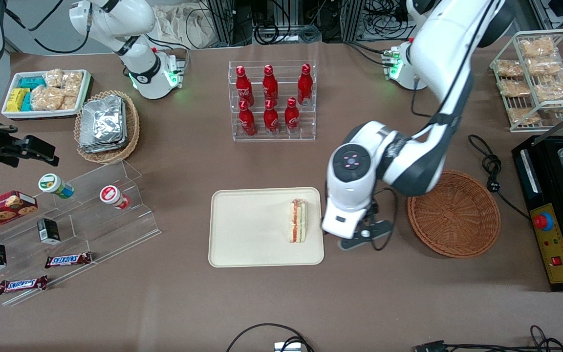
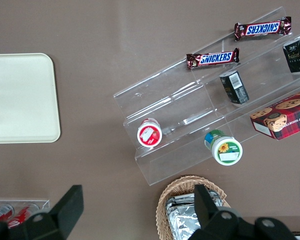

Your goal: Place sandwich from basket to tray

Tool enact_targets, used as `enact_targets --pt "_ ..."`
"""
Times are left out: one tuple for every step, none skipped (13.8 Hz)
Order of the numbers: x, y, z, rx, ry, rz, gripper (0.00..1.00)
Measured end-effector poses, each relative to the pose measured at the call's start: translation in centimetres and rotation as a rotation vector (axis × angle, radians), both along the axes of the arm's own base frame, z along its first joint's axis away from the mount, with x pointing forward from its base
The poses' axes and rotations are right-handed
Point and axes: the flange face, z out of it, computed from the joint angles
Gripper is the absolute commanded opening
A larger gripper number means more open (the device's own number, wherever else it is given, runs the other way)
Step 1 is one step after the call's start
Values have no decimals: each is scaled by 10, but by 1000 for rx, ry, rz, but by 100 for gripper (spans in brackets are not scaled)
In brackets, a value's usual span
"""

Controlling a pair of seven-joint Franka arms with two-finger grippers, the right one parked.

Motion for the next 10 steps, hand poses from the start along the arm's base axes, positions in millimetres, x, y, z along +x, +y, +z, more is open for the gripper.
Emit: enact_targets --pt "5 19 16 4 2 27 100" --pt "9 37 30 -3 4 43 100" --pt "13 54 43 -12 5 48 100" --pt "16 70 54 -17 12 51 100" --pt "17 85 64 -20 29 48 100" --pt "17 98 74 -31 47 36 100" --pt "16 112 84 -47 64 20 100" --pt "15 127 96 -56 81 3 100" --pt "13 143 108 -56 97 -11 100" --pt "10 157 120 -61 111 -26 100"
